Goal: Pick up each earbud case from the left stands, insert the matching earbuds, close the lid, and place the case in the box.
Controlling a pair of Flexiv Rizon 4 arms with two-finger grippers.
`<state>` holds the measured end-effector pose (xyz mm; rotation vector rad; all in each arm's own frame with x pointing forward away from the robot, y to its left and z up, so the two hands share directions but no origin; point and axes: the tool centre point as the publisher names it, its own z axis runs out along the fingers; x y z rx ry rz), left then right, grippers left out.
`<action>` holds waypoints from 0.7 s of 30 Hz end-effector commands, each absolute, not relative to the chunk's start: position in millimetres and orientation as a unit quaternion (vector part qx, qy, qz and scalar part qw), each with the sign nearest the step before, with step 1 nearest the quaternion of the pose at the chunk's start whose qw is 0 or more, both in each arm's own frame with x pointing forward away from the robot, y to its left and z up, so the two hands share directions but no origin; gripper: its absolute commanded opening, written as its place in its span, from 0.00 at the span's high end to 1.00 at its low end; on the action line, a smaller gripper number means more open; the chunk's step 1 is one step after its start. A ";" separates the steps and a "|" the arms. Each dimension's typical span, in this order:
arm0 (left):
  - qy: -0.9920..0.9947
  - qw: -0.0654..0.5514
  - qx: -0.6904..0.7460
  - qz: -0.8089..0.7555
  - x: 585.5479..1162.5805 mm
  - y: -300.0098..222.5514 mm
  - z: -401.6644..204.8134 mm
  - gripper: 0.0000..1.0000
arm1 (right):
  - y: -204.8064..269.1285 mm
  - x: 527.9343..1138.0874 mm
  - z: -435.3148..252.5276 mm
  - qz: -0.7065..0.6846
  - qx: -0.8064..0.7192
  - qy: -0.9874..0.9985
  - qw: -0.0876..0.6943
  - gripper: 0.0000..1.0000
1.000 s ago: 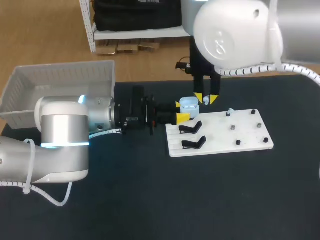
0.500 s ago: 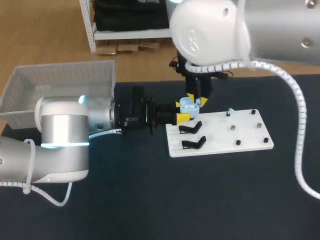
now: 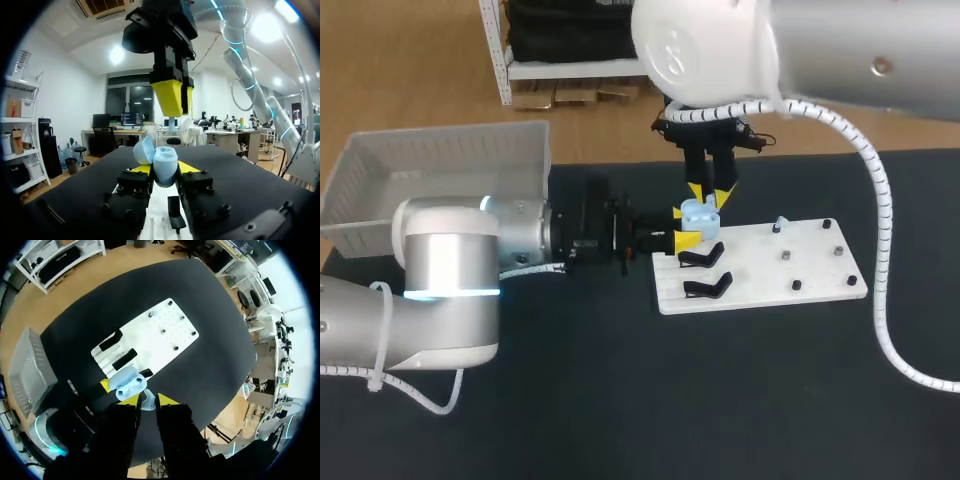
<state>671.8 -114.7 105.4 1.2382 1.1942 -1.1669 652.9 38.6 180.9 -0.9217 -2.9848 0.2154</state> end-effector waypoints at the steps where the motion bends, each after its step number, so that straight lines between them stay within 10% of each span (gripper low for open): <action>1: 0.496 0.508 0.516 -0.479 668.5 -117.1 101.9 1.00 | 38.5 656.7 181.9 0.069 -0.316 -0.946 0.020 1.00; 21: 0.493 0.518 0.516 -0.472 665.7 -121.2 96.9 1.00 | 37.7 655.5 166.1 0.079 -0.329 -0.940 0.043 1.00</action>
